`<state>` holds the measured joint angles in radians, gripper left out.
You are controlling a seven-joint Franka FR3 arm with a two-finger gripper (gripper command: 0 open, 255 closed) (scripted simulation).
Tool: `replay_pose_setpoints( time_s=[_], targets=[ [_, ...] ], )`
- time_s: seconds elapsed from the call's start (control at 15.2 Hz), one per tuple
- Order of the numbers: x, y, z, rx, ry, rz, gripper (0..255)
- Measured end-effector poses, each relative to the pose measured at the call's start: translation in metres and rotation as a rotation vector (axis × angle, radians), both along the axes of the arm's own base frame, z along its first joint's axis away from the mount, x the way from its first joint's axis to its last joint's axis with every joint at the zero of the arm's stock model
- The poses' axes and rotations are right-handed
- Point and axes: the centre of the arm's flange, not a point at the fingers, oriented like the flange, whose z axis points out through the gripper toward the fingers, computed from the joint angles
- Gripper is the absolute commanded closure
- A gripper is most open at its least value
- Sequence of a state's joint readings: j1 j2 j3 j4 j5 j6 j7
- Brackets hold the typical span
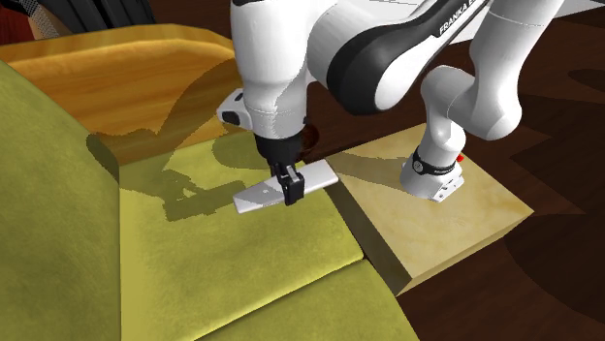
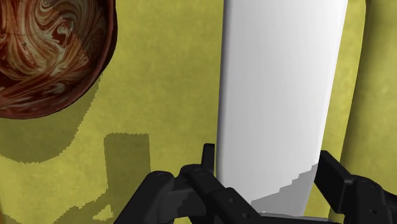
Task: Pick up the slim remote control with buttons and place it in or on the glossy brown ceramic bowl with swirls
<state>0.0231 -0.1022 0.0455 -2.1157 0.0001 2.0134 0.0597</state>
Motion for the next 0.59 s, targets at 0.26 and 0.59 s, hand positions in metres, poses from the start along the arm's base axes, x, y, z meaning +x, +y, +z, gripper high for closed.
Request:
replay_pose_setpoints(
  time_s=[0.26,0.59],
  targets=[
    [0.000,0.000,0.022,0.000,0.000,0.000,255],
    [-0.005,-0.015,0.041,0.000,0.000,0.000,255]
  ],
)
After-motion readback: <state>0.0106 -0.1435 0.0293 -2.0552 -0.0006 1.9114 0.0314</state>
